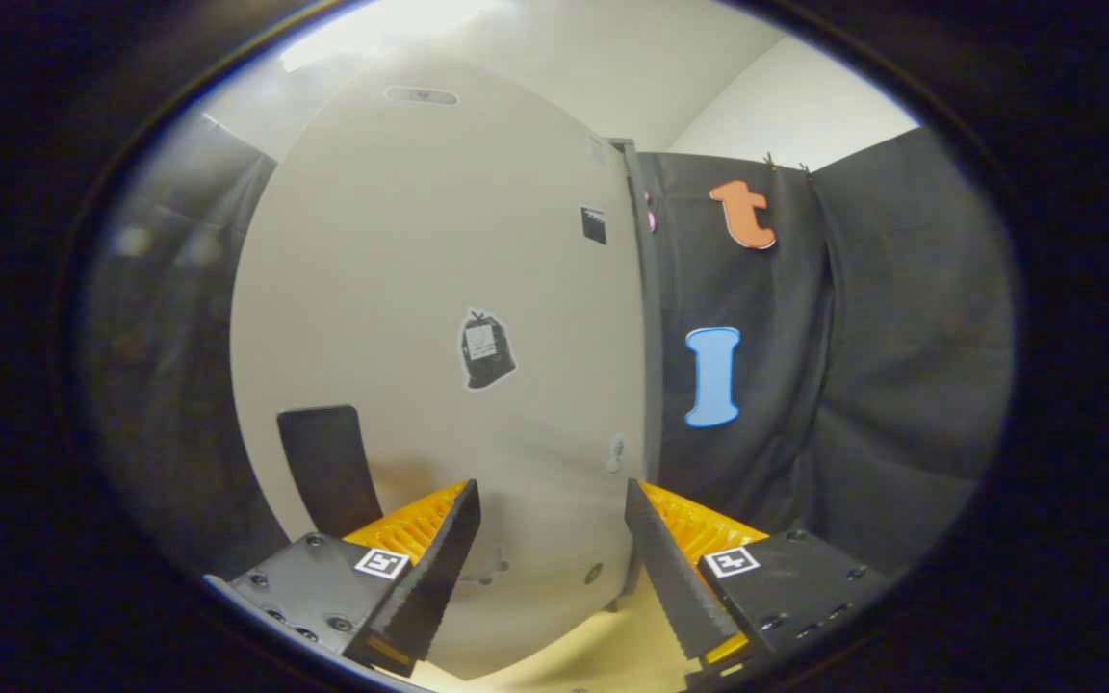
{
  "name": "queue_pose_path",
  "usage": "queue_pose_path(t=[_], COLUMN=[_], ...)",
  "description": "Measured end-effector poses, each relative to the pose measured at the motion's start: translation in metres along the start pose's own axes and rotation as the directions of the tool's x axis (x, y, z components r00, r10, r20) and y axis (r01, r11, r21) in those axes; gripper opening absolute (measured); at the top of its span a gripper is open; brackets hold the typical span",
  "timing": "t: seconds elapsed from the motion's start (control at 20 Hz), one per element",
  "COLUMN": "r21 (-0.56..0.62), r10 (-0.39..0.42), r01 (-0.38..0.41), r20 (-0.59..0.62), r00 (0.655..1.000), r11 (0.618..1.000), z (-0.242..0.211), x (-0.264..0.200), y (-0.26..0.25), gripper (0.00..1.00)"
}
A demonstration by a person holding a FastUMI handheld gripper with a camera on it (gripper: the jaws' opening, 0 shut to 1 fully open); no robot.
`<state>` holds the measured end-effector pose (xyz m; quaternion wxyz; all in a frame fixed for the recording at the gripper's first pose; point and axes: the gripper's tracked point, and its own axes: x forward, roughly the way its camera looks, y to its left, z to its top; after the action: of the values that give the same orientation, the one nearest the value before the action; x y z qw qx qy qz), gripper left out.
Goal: Open the shoe cabinet door, grab the shoes and put them into the shoe cabinet, then close the shoe cabinet door.
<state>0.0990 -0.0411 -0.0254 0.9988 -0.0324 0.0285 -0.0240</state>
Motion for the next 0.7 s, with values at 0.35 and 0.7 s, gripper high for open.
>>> queue_pose_path(t=[0.35, 0.7], r21=[-0.035, -0.088], r10=[-0.017, -0.050], r01=[0.017, 0.046], r20=[-0.025, -0.038], r00=[1.000, 0.998], r11=[0.999, 0.995], z=[-0.015, -0.025], x=[-0.001, -0.015], y=[0.015, 0.023], gripper=[0.95, 0.95])
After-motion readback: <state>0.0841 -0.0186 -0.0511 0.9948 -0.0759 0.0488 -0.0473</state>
